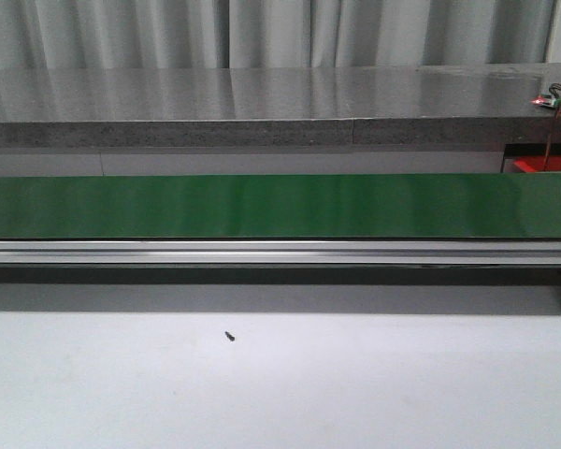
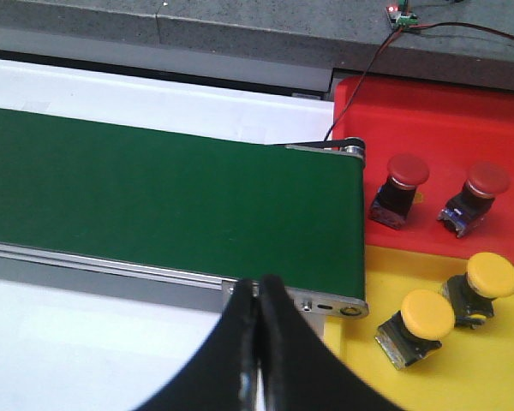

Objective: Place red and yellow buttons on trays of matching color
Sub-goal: 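Lower the red button onto the conveyor start and open the left gripper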

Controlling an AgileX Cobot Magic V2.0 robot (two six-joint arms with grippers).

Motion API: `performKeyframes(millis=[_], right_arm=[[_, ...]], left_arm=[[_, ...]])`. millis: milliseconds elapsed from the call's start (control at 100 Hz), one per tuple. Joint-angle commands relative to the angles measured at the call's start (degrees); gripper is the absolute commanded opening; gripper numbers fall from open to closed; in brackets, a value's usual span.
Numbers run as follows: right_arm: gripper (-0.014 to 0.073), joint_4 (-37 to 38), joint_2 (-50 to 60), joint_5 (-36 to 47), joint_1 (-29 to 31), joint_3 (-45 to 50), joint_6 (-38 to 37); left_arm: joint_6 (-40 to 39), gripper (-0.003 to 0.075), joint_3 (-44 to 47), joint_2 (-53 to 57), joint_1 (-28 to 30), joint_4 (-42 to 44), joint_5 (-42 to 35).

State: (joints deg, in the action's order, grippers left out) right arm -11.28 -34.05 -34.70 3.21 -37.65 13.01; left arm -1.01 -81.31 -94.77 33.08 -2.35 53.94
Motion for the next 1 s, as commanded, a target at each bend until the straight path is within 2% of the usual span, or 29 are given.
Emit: performKeyframes(millis=[0,390,600,990], right_arm=[[-0.0066,-0.9,0.0,4.2,-0.1,-1.4,0.4],[-0.0066,-0.9,0.0,4.2,-0.1,-1.4,0.4],[-0.0066,-0.9,0.0,4.2,-0.1,-1.4,0.4],[-0.0066,-0.9,0.0,4.2,-0.1,-1.4,0.4]], left_arm=[[2.3,0.0514,-1.7,0.6,1.0,-0.3,-1.8],[17.0,0.0514,-1.7,-6.5,1.6,-0.9,-0.9],[17.1,0.0514,-1.7,-9.0,1.8,2.9,-2.1],[17.1,0.0514,-1.7,-12.5,1.8,3.0,-8.3]])
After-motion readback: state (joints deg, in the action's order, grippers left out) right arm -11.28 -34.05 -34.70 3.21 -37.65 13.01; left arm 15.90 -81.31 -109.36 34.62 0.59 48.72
